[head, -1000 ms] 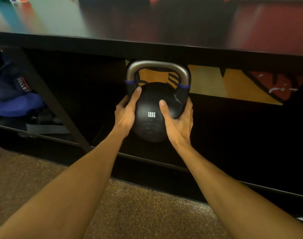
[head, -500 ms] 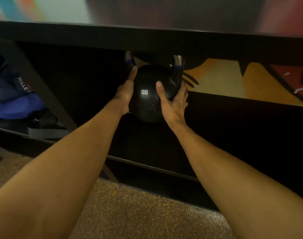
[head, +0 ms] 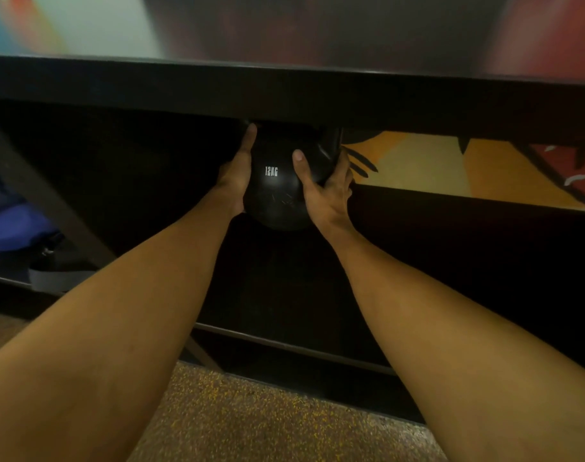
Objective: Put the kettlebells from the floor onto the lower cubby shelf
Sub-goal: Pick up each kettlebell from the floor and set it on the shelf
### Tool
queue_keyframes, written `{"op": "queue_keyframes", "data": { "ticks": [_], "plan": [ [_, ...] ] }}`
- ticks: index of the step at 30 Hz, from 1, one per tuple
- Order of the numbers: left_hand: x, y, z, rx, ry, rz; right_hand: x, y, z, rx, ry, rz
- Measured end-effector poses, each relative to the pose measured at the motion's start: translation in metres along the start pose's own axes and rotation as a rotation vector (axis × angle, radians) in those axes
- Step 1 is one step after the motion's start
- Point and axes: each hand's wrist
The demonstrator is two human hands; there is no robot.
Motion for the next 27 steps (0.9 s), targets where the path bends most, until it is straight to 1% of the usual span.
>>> {"op": "queue_keyframes", "data": {
  "ticks": [6, 9, 12, 18, 22, 27],
  "plan": [
    [-0.004, 0.005, 0.010, -0.099, -0.087, -0.058, -0.003, -0.001, -0.001, 0.023, -0.044, 0.004],
    [-0.005, 0.001, 0.020, -0.088, -0.024, -0.058, -0.006, -0.005, 0.000, 0.081, -0.087, 0.012],
    [-0.010, -0.013, 0.024, -0.055, 0.085, -0.062, -0.016, -0.005, 0.007, 0.100, -0.123, 0.028],
    [-0.002, -0.041, 0.073, 0.037, 0.166, -0.135, -0.049, -0.004, 0.060, 0.114, -0.207, 0.028],
    [0.016, -0.053, 0.114, 0.065, 0.117, -0.137, -0.079, -0.009, 0.097, 0.186, -0.248, 0.020],
    [0.051, -0.068, 0.166, 0.094, -0.005, -0.245, -0.128, -0.007, 0.138, 0.236, -0.216, 0.045]
  ]
}}
Point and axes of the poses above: each hand's wrist, its own z-axis away from the middle knuckle, its own x-axis out of the palm, y = z × x, and after that the axes turned 6 degrees about z, right-handed
